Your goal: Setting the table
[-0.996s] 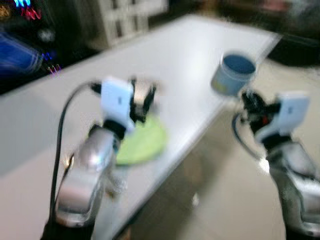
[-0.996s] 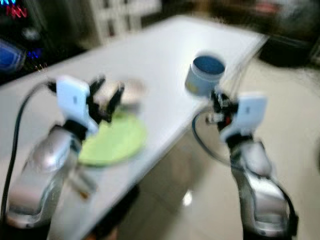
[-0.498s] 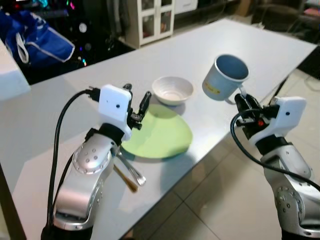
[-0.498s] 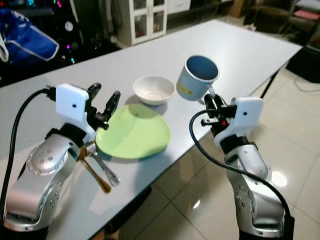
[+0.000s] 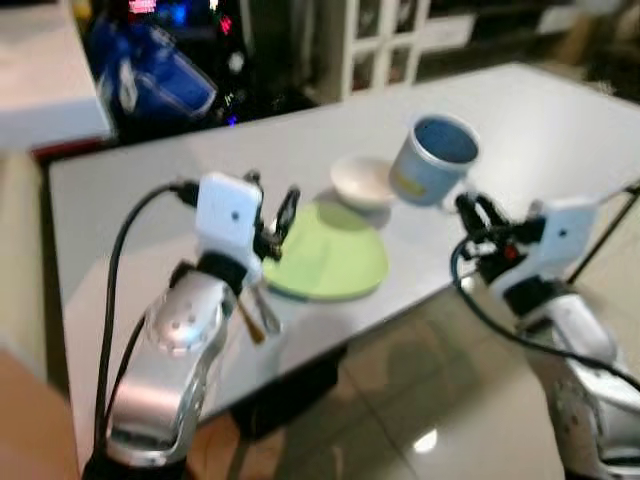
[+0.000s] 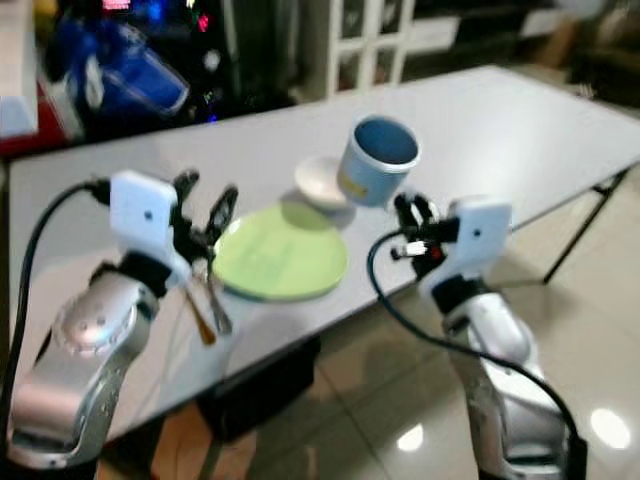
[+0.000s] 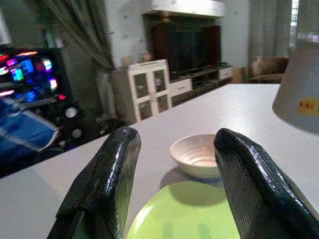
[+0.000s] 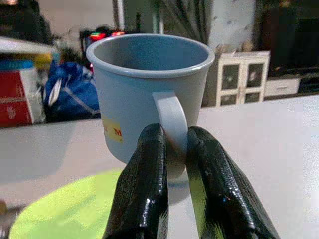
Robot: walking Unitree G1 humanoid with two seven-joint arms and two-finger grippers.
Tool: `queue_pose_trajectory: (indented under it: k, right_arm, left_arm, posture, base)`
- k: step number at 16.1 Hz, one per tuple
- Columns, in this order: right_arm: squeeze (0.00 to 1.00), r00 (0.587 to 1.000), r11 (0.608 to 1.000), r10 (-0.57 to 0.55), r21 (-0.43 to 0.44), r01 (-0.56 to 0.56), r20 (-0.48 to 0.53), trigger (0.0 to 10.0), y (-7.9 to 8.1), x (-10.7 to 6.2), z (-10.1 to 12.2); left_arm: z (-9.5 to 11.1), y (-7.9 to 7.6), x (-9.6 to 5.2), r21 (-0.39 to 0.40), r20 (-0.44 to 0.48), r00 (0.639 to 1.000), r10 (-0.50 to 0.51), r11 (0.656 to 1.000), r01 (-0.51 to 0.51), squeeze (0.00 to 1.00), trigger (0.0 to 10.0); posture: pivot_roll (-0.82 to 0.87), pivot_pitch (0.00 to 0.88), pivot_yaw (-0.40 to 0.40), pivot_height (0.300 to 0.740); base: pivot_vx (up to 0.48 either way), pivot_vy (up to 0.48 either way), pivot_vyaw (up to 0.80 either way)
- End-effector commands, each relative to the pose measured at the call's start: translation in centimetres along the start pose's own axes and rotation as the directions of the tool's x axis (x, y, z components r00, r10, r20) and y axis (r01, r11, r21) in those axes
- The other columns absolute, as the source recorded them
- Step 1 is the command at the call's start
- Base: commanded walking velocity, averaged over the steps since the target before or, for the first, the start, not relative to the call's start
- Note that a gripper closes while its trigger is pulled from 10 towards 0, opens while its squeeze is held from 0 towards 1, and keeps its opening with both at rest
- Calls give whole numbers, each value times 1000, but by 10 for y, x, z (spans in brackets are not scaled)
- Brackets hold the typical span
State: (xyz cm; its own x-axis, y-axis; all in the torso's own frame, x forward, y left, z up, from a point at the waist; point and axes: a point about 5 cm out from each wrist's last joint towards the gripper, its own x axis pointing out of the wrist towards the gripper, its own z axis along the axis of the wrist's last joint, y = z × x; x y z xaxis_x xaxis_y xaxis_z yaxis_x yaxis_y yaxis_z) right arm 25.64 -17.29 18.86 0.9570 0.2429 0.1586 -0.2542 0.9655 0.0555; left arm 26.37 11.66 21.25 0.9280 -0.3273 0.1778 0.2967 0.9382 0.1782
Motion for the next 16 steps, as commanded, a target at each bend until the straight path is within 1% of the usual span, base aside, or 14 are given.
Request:
queue_pose_trajectory:
  k: [1,4,5,6,8,9,10,11,12,13,14,16]
  right_arm:
    - [0,999,1000,31,3,-31,13,10000,5,2,4]
    - [0,999,999,37,-4,-37,10,10000,5,3,4]
    - [0,999,999,37,-5,-37,9,10000,5,3,4]
    - [0,999,999,32,-5,-32,6,10000,4,3,3]
    - [0,1000,1000,13,-7,-13,-6,10000,2,3,1]
    - [0,1000,1000,-10,-1,10,-13,10000,1,2,0]
    - [0,998,998,-56,19,56,-19,10000,-3,2,-2]
    - [0,998,998,-59,13,59,-28,10000,-4,3,-4]
    - [0,998,998,-60,12,61,-30,10000,-4,3,-4]
    - [0,998,998,-61,12,61,-31,10000,-4,3,-4]
    - [0,997,998,-68,14,68,-30,10000,-5,4,-4]
    - [0,997,997,-76,9,76,-30,10000,-5,5,-4]
  left_arm:
    - [-3,5,-2,10,-25,999,27,1000,-27,0,10000]
    - [-1,8,-2,-1,-13,999,51,999,-51,0,10000]
    - [-3,8,-2,-56,-28,999,43,997,-45,0,10000]
    - [-6,8,-2,-97,-56,998,37,994,-42,0,10000]
    - [-8,9,-2,-65,-64,997,48,997,-52,0,10000]
    - [-8,10,-2,-41,-63,996,60,997,-63,0,10000]
    - [-8,12,-1,-3,-59,996,74,997,-75,0,10000]
    - [-9,13,-1,-19,-59,995,80,996,-82,0,10000]
    - [-11,14,-1,-1,-78,993,86,996,-87,0,10000]
    - [-12,14,0,4,-77,993,87,996,-87,0,10000]
    - [-11,15,0,19,-71,993,99,995,-98,0,10000]
    - [-9,17,1,9,-51,993,110,994,-110,0,10000]
  posture:
    - [50,0,-9,740]
    - [50,0,-9,740]
    - [49,0,-10,740]
    - [50,0,-10,740]
    - [48,0,-9,740]
    - [47,0,-7,740]
    - [47,0,-7,740]
    - [46,0,-3,740]
    - [46,0,-3,740]
    - [46,0,-1,740]
    - [46,0,-1,740]
    - [44,0,-1,740]
  base:
    - [0,-480,800]
    - [0,-480,800]
    - [0,0,800]
    - [0,480,800]
    - [0,480,800]
    - [0,480,0]
    - [0,0,0]
    - [0,0,0]
    - [0,0,0]
    - [0,0,0]
    - [0,0,0]
    - [129,0,0]
